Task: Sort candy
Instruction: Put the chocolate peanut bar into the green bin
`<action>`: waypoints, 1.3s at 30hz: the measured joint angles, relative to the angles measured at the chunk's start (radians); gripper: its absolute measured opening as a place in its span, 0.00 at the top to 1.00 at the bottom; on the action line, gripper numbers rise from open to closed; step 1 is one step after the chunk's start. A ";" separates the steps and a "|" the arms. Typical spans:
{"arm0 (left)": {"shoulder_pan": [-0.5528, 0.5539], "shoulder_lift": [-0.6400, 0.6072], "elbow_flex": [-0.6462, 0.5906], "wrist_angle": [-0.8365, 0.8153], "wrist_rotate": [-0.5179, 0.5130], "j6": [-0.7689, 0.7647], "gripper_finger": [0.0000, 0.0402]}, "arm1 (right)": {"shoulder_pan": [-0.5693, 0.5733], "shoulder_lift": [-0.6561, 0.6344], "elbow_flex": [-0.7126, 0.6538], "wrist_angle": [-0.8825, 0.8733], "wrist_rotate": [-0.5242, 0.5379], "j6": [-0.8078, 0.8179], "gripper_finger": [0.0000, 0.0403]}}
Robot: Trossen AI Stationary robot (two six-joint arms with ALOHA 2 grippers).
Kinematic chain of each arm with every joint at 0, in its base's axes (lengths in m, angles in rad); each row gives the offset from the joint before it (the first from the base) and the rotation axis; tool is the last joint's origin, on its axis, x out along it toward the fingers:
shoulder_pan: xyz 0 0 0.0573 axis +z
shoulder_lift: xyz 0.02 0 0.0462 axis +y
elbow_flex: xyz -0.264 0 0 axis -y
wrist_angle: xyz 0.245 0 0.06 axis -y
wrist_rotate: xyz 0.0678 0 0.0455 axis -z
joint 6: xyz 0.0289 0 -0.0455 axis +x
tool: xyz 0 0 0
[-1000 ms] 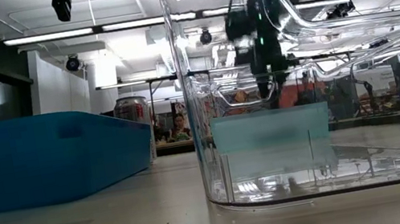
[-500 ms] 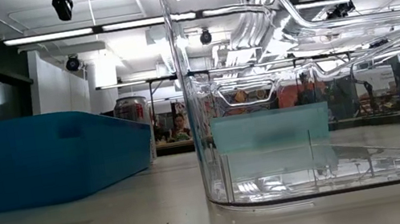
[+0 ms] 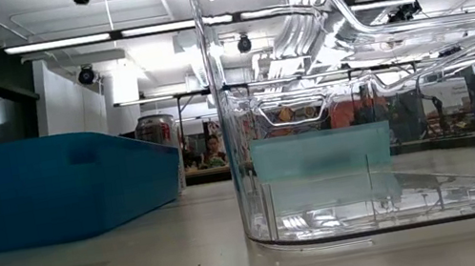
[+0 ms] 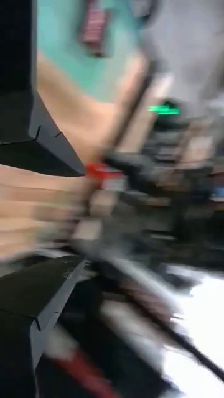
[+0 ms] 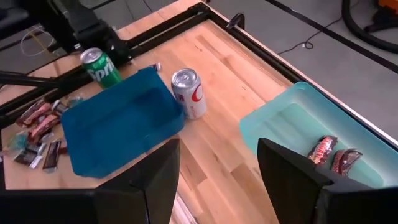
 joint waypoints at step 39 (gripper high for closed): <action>-1.031 0.623 -0.024 -0.478 -0.126 0.037 0.50 | -0.057 -0.002 0.000 -0.076 -0.001 -0.026 0.48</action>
